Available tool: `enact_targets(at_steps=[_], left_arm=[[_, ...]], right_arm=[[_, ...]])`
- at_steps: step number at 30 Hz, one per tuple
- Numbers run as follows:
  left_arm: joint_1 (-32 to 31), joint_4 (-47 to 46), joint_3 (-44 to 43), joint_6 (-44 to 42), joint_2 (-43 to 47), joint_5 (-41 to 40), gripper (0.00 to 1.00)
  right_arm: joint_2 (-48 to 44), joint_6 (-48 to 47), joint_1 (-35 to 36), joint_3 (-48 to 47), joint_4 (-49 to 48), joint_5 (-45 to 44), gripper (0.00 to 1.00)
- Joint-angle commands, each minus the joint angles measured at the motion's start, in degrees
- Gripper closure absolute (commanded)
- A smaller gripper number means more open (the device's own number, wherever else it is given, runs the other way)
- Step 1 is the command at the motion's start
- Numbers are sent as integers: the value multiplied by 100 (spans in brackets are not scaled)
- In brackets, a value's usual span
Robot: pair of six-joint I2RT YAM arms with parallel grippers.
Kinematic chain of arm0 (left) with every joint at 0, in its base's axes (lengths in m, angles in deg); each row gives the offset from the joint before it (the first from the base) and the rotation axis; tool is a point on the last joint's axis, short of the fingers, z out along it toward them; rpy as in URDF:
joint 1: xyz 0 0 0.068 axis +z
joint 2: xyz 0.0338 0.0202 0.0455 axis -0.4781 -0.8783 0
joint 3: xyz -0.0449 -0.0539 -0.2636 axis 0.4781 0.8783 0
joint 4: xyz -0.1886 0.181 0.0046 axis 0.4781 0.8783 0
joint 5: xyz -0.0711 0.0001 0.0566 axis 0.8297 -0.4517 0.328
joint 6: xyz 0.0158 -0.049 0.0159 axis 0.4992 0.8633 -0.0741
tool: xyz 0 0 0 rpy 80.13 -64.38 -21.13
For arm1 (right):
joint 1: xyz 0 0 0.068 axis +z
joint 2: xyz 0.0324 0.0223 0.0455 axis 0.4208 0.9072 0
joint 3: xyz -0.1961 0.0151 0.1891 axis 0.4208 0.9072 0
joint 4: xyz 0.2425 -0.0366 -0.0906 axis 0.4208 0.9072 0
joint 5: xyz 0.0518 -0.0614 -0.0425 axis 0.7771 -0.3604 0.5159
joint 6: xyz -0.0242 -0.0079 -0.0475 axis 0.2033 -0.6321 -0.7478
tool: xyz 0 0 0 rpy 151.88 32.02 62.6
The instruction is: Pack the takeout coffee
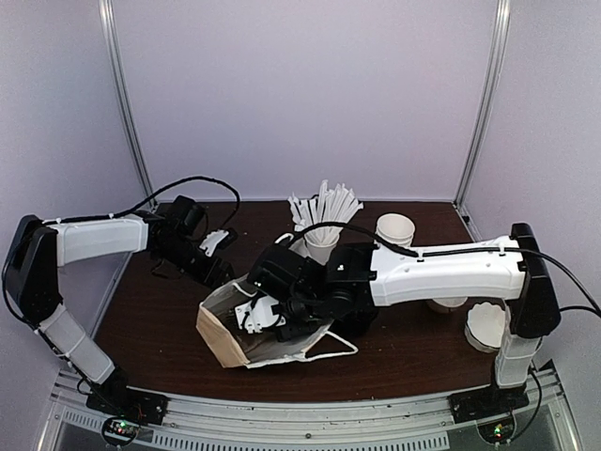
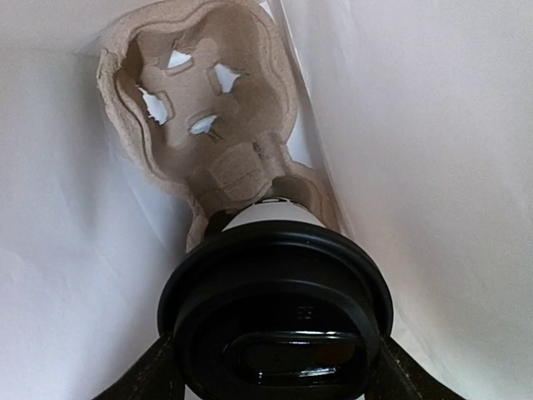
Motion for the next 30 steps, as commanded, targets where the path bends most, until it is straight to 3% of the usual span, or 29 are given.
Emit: enact_targets(at_steps=[1, 10, 18, 23, 30], left_arm=[[115, -71, -60, -157, 179, 75, 31], [233, 117, 57, -299, 415, 234, 31], [253, 192, -3, -391, 24, 857, 33], [261, 239, -10, -430, 87, 708, 33], [269, 258, 37, -356, 255, 467, 33]], right_arm=[[242, 264, -50, -256, 730, 656, 62], [565, 264, -83, -1118, 1583, 970, 62], [1127, 352, -90, -2378, 2787, 1337, 62], [1452, 427, -119, -3100, 3505, 1718, 62], [1965, 460, -268, -3702, 3796, 2094, 62]])
